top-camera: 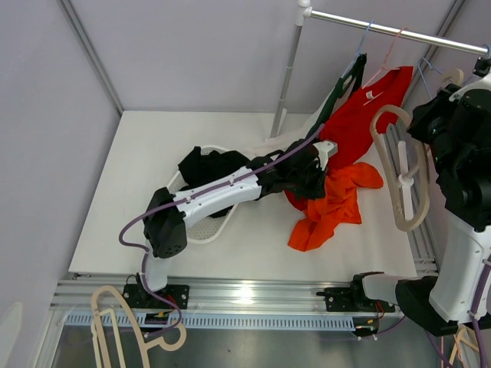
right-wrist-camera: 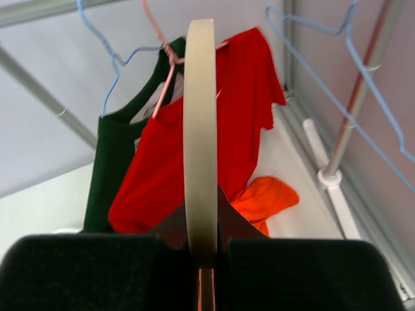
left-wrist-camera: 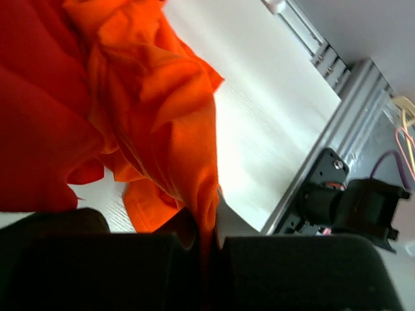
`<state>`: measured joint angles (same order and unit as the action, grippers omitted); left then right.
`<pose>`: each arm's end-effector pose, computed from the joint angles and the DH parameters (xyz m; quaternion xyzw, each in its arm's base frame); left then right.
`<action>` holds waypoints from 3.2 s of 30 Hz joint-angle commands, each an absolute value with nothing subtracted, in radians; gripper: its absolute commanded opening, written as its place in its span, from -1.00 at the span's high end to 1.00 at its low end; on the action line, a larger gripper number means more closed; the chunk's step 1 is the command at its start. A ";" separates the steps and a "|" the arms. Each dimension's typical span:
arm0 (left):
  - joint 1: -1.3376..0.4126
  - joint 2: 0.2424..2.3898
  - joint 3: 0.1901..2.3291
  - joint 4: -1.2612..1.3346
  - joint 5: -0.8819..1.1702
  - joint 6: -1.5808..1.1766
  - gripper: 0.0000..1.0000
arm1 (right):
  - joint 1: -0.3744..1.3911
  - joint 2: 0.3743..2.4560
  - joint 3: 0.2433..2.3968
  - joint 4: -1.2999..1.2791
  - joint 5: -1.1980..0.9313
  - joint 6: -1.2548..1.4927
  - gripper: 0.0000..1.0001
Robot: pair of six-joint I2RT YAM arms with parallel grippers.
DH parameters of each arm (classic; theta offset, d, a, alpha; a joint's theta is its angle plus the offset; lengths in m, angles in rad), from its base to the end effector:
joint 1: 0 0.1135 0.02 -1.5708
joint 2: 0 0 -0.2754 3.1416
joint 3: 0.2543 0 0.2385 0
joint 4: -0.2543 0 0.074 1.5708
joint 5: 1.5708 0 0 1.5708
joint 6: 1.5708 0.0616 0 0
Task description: Remove the t-shirt from the hanger
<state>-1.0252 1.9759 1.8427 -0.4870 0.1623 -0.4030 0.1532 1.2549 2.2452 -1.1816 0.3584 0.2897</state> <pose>0.2380 -0.4112 0.3171 0.3066 0.8323 -0.3532 0.2975 0.1418 0.0000 0.5762 0.1649 0.7495 0.0034 0.6411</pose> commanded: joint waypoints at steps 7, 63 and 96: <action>-1.034 1.732 2.031 -0.548 0.301 -0.255 0.99 | 0.150 1.292 2.188 -0.910 0.518 0.186 1.00; -0.313 1.408 2.287 -0.311 0.255 -0.348 0.99 | -0.123 1.618 1.875 -0.164 0.433 -0.068 1.00; -0.313 1.108 1.578 -0.252 0.107 -0.391 0.99 | -0.123 1.559 1.756 -0.210 0.451 -0.018 1.00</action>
<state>-0.3119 1.1877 1.7229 -0.3004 0.1112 -0.3439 -0.1207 1.5772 1.7859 -0.1223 0.4362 -0.0406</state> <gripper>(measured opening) 0.011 0.058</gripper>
